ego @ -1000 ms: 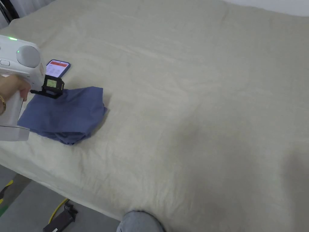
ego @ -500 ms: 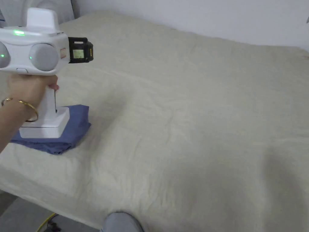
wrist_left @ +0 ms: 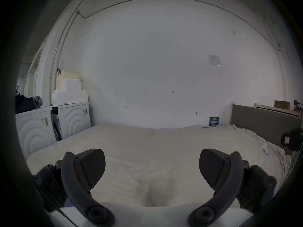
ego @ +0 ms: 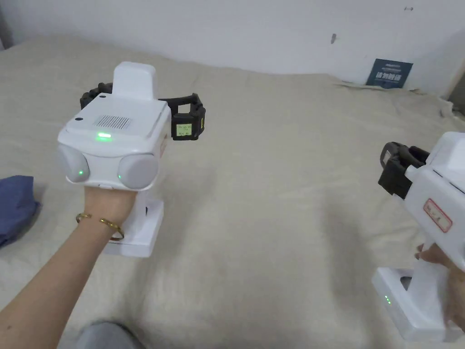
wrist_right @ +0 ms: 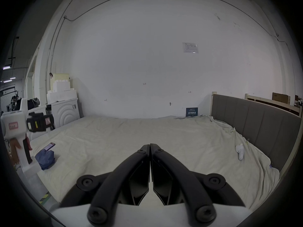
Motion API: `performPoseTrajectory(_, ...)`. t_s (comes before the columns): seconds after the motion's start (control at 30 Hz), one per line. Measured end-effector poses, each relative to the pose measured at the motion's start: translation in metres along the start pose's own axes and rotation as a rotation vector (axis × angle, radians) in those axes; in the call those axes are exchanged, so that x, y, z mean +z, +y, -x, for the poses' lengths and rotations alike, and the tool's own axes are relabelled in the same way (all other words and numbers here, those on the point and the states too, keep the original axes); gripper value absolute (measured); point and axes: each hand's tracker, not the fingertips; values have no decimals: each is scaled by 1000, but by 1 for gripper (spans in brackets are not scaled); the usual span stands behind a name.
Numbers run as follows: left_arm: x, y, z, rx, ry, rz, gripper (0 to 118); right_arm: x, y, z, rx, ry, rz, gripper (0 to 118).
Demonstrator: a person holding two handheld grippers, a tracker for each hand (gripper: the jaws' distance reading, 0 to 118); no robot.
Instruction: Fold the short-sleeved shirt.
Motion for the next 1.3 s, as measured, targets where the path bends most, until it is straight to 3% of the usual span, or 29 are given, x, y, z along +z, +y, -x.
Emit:
performPoseTrajectory(0.1, 8, -13, -20, 19, -15, -17, 106, 11, 2, -2, 17, -21, -14, 0)
performPoseTrajectory(0.2, 18, -27, -32, 25, -32, -15, 85, 14, -4, -11, -1, -33, -24, 0)
performPoseTrajectory(0.27, 24, -35, -41, -5, -31, -21, 65, 17, -10, -11, 1, -49, -25, 0)
performPoseTrajectory(0.33, 30, -43, -46, -39, -32, -23, 31, 20, -17, -10, 20, -66, -26, 0)
performPoseTrajectory(0.47, 33, -52, -46, -14, -29, -14, 3, 24, -28, -6, 17, -75, -22, 0)
performPoseTrajectory(0.93, 37, -70, -39, -5, -12, 69, 0, 23, -48, -6, -45, -95, -11, 0)
performPoseTrajectory(1.3, 37, -76, -39, 8, -28, 97, 0, 18, -59, -3, -11, -83, 12, 0)
